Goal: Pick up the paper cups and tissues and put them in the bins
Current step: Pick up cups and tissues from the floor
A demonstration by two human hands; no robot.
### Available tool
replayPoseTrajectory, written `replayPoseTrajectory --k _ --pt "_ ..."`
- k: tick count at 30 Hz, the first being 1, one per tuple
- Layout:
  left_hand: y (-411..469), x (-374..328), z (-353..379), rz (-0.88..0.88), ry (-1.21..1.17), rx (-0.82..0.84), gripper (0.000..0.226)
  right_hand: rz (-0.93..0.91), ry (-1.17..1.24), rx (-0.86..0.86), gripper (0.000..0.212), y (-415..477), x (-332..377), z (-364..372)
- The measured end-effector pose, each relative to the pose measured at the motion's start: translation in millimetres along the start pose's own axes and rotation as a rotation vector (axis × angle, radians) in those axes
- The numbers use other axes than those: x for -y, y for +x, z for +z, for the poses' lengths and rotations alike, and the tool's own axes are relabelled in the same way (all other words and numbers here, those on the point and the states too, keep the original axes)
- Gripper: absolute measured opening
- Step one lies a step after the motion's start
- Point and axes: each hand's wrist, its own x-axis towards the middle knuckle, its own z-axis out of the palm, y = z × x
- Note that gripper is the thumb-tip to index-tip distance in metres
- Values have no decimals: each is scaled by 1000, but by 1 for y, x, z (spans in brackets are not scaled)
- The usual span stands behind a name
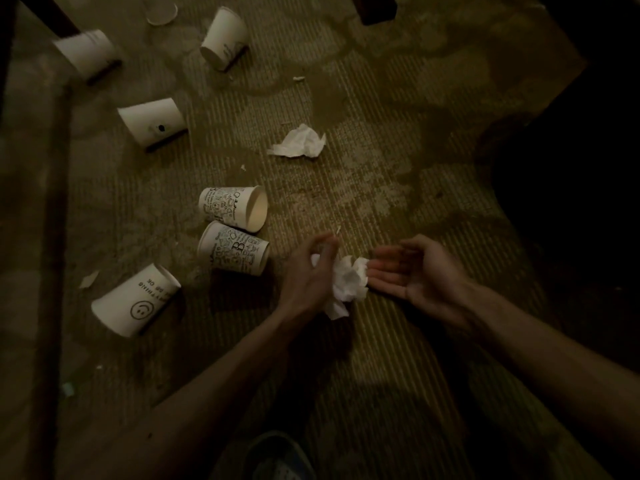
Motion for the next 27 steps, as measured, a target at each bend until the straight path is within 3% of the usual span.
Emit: replayPoseTrajectory --k 3,7,13,17,19,22,24,27 --pt "-14 -7 11 -69 -79 67 42 42 110 55 46 -2 -3 4" --pt "-29 -23 26 37 -63 125 62 58 227 181 54 -15 0 3" --pt "-45 -33 54 174 2 121 21 32 327 192 53 -33 12 -19" --pt "-42 -36 63 108 37 103 44 -111 273 67 41 -42 32 -52" --pt "-39 -35 59 107 81 119 52 -213 44 -91 30 -46 42 -73" --pt "-38 -34 53 127 127 167 60 -353 -631 -282 12 -48 36 -106" --pt "-39 -33 50 135 143 166 70 -394 -1009 -279 3 -48 19 -121" --pt "-41 -31 48 131 154 164 74 -384 -1271 -223 21 -46 -4 -129"
